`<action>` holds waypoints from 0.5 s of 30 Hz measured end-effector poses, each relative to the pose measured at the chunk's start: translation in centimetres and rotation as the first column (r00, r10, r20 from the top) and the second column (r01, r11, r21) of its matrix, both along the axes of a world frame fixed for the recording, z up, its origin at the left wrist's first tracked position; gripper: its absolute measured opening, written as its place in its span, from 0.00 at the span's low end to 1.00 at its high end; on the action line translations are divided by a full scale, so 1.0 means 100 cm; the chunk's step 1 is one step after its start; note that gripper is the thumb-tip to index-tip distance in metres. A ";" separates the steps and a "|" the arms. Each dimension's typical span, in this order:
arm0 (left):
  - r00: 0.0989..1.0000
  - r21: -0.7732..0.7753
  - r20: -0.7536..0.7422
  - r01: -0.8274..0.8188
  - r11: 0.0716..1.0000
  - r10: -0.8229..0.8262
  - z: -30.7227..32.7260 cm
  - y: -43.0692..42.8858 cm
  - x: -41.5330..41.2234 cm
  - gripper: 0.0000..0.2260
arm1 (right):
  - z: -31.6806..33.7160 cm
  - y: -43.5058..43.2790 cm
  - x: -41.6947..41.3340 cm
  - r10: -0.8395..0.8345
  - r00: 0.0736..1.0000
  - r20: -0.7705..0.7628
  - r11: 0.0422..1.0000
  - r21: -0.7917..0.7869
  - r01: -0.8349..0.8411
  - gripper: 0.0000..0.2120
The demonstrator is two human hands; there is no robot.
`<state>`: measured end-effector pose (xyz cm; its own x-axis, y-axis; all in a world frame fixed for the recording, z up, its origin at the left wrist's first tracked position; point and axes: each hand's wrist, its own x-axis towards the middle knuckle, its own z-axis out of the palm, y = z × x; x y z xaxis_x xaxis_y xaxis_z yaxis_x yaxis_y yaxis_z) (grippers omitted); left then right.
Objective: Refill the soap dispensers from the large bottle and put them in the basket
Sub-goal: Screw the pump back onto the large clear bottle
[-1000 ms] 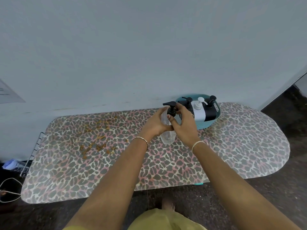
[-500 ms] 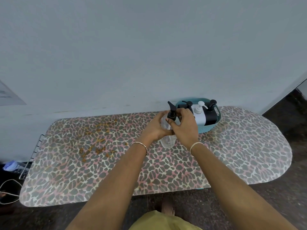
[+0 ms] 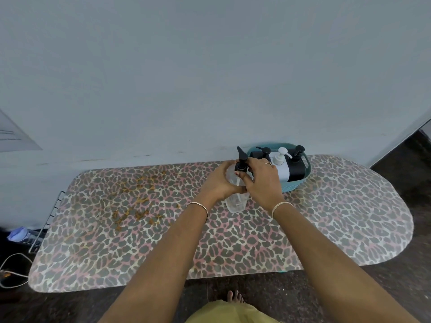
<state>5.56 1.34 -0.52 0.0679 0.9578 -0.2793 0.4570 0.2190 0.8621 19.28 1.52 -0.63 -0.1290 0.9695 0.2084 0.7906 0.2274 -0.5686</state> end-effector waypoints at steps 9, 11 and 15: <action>0.996 0.090 -0.080 -0.036 0.995 0.043 -0.001 -0.007 0.008 0.32 | 0.002 -0.006 -0.005 -0.104 0.987 0.125 0.992 0.091 0.093 0.07; 0.989 0.110 -0.139 -0.026 0.994 0.042 -0.001 -0.008 0.010 0.31 | 0.003 -0.007 -0.006 -0.128 0.982 0.137 0.989 0.094 0.116 0.06; 0.947 0.201 -0.310 -0.023 0.979 0.086 -0.001 -0.013 0.017 0.26 | 0.005 -0.011 -0.010 -0.181 0.976 0.119 0.979 0.121 0.167 0.04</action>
